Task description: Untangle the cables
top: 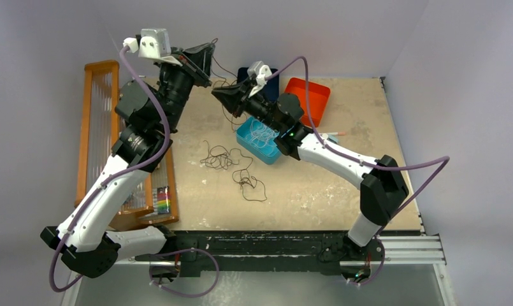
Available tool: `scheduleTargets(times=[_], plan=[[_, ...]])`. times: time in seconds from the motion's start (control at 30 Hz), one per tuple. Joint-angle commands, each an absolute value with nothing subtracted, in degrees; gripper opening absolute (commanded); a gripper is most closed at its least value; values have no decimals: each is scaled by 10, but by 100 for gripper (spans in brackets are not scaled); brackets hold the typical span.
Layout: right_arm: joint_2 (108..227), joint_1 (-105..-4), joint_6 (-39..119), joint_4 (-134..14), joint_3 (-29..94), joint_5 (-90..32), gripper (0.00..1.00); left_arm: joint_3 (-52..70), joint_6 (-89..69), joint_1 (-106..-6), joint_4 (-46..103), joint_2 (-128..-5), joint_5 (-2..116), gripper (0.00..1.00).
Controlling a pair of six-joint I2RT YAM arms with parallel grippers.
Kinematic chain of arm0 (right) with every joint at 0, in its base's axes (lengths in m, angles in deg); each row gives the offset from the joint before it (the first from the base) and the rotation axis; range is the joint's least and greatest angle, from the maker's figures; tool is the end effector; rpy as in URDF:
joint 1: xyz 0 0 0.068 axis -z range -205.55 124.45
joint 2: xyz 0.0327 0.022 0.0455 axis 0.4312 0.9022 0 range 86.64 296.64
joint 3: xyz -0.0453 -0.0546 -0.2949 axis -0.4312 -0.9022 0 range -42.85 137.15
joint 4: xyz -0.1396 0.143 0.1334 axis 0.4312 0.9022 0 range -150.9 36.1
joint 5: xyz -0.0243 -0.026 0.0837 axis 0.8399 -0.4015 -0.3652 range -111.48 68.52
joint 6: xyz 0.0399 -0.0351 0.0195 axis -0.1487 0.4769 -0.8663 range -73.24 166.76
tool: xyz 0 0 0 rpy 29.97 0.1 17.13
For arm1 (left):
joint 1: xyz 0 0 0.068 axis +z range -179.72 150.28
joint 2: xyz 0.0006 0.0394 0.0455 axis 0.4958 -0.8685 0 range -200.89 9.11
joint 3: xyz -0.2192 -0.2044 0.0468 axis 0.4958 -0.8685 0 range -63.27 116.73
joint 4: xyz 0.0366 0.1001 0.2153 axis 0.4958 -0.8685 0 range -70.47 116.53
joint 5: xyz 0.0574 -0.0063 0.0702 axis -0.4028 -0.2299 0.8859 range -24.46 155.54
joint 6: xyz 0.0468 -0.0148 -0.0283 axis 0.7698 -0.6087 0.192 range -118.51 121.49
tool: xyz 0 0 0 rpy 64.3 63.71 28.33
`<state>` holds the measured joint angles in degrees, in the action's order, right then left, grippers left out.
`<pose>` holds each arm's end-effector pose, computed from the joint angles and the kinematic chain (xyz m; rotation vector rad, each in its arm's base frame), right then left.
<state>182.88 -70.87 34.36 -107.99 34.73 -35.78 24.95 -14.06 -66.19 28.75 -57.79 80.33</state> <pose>0.2607 0.2776 0.4464 -0.5457 1.0113 1.0345 0.1605 -0.1062 0.5668 -0.0156 1.1986 -0.6499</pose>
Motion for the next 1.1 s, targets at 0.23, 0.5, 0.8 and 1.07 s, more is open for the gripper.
scheduleTargets(times=[0.23,0.5,0.8,1.07], plan=[[1775,-710,351,-1093,297,-354,0,224,-143,-661,316,-543,871,0],[1745,-701,360,-1020,313,-359,0,205,-148,-661,271,-529,913,23],[1696,-636,340,-938,317,-369,0,125,-173,-661,196,-484,951,46],[1693,-569,356,-837,366,-373,0,45,-218,-661,174,-474,966,48]])
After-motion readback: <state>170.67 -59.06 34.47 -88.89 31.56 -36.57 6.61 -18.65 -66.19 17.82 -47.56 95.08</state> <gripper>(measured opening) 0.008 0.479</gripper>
